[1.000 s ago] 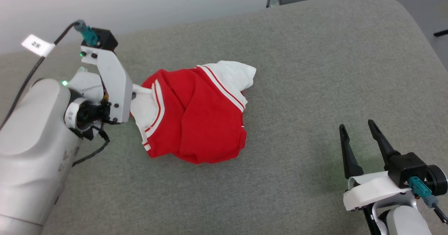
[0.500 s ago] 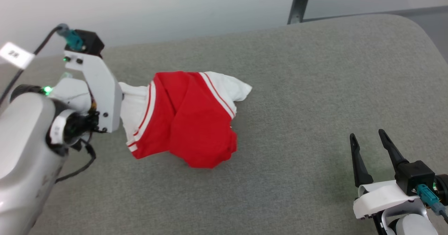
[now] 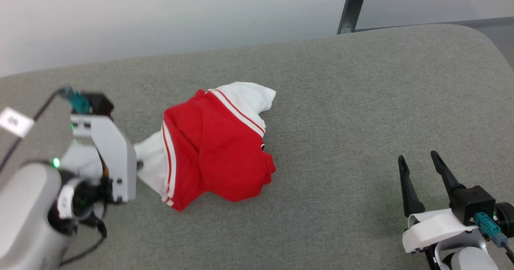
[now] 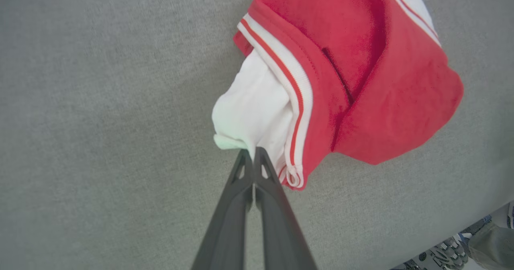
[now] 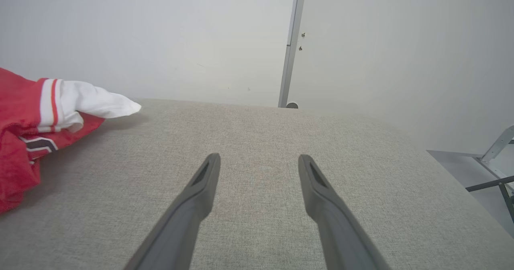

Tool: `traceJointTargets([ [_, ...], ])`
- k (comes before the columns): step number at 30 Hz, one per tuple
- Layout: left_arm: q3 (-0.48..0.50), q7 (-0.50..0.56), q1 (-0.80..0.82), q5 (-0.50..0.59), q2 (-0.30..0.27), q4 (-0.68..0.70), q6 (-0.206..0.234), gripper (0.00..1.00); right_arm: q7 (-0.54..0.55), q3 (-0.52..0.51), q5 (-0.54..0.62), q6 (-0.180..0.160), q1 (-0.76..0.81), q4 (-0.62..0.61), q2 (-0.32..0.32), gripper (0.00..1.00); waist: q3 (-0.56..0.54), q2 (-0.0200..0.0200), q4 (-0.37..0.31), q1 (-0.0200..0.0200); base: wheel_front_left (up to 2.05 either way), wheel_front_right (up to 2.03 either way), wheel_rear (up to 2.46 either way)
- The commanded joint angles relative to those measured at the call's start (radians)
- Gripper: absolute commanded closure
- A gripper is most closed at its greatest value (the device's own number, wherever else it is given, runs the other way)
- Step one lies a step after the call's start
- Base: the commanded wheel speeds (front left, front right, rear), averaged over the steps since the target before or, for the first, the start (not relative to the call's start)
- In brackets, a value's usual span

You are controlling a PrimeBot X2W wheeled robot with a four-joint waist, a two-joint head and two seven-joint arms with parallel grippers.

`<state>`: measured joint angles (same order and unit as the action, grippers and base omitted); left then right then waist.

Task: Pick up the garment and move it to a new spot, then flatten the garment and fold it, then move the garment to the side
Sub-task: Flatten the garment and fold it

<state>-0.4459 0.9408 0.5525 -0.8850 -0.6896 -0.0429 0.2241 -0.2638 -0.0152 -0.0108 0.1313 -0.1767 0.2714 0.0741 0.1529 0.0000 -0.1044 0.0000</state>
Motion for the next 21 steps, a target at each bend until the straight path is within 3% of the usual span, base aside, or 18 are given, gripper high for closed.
traceJointTargets([
  [1, 0.0, -0.006, -0.031, -0.013, 0.004, -0.003, 0.007, 1.0, -0.001, 0.003, -0.009, -0.001, -0.003, 0.003, -0.004, 0.0, 0.0, 0.0, -0.001, 0.0, 0.0, 0.0, 0.0],
  [4, 0.002, -0.017, -0.08, -0.039, 0.025, -0.024, 0.012, 1.0, -0.001, 0.0, -0.009, -0.001, -0.002, 0.006, -0.005, 0.0, -0.001, 0.0, 0.001, 0.0, 0.0, 0.0, 0.0],
  [10, 0.017, -0.062, -0.071, -0.064, 0.053, -0.042, -0.024, 1.0, -0.001, 0.001, -0.007, -0.001, -0.001, 0.015, -0.009, 0.0, -0.007, 0.0, 0.006, 0.0, 0.0, 0.0, 0.0],
  [14, 0.025, -0.071, -0.041, -0.08, 0.076, 0.007, -0.036, 1.0, -0.001, 0.004, -0.007, -0.001, 0.004, 0.021, -0.008, 0.0, -0.02, 0.0, 0.004, 0.0, 0.0, 0.0, 0.0],
  [21, -0.024, -0.022, -0.003, -0.139, 0.171, 0.17, -0.047, 1.0, -0.001, 0.004, -0.005, -0.001, 0.018, 0.028, -0.01, 0.0, -0.04, 0.0, 0.004, 0.0, 0.0, 0.0, 0.0],
])
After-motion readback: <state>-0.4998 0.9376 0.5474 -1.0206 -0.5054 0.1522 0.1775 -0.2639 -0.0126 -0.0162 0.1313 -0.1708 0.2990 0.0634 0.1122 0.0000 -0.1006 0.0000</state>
